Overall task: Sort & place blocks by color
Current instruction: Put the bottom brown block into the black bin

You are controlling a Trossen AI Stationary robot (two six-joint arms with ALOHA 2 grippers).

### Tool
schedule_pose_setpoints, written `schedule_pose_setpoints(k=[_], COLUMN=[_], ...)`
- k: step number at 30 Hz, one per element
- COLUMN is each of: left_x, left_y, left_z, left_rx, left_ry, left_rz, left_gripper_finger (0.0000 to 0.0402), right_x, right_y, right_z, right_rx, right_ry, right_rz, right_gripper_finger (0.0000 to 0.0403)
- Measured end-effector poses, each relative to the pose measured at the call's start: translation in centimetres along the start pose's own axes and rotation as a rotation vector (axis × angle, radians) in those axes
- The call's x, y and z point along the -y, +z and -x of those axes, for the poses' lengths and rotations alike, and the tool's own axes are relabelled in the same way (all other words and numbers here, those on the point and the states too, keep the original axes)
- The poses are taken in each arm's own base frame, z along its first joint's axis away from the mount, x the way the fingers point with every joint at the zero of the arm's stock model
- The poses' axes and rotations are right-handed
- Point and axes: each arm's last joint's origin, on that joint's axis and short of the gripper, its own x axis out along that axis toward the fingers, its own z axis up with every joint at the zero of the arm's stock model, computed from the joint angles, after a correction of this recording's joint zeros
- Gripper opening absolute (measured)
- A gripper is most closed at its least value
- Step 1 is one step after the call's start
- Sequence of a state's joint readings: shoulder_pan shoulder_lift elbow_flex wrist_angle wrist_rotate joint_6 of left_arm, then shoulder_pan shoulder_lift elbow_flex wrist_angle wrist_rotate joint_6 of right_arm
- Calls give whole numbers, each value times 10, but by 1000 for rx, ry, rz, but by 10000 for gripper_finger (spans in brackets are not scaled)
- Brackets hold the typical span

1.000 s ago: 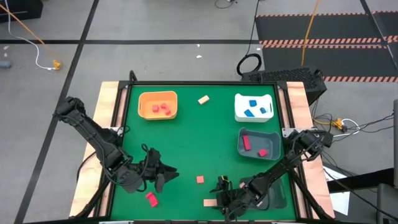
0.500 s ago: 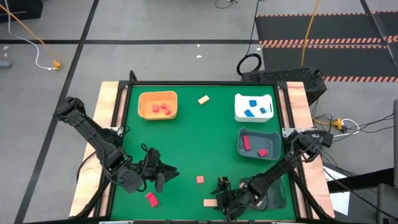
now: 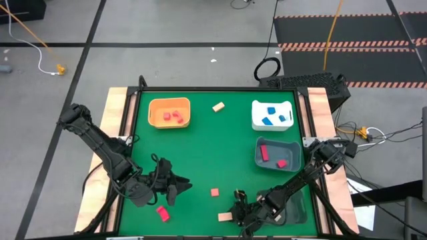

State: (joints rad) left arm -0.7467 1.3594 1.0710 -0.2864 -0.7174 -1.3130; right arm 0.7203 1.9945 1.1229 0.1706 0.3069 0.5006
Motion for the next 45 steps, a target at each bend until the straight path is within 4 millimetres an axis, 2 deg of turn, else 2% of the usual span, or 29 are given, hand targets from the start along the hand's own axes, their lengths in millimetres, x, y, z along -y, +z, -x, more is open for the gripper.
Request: schedule_pose_setpoints(k=[8, 16, 21, 27, 31, 35, 39, 45], left_x=[0, 0, 0, 0, 0, 0, -1, -6], left_y=[0, 0, 0, 0, 0, -1, -6, -22], left_z=[0, 0, 0, 0, 0, 0, -6, -20], left_rx=[0, 0, 0, 0, 0, -1, -5, -96], left_ry=[0, -2, -3, -3, -3, -2, 16, 42], left_rz=[6, 12, 28, 30, 30, 38, 38, 17], left_gripper_finger=[152, 152, 152, 152, 152, 152, 152, 152], right_x=[0, -4, 0, 15, 21, 18, 7, 2], right_y=[5, 32, 49, 52, 43, 31, 14, -20], right_z=[7, 39, 76, 138, 177, 201, 207, 197], right_rx=[-1, 89, 79, -52, -184, -333, -499, -640], right_ry=[14, 71, 72, 1, -4, 24, 67, 14], right_rz=[-13, -51, -149, -301, -416, -523, -546, -566], right_gripper_finger=[115, 115, 115, 115, 115, 115, 115, 134])
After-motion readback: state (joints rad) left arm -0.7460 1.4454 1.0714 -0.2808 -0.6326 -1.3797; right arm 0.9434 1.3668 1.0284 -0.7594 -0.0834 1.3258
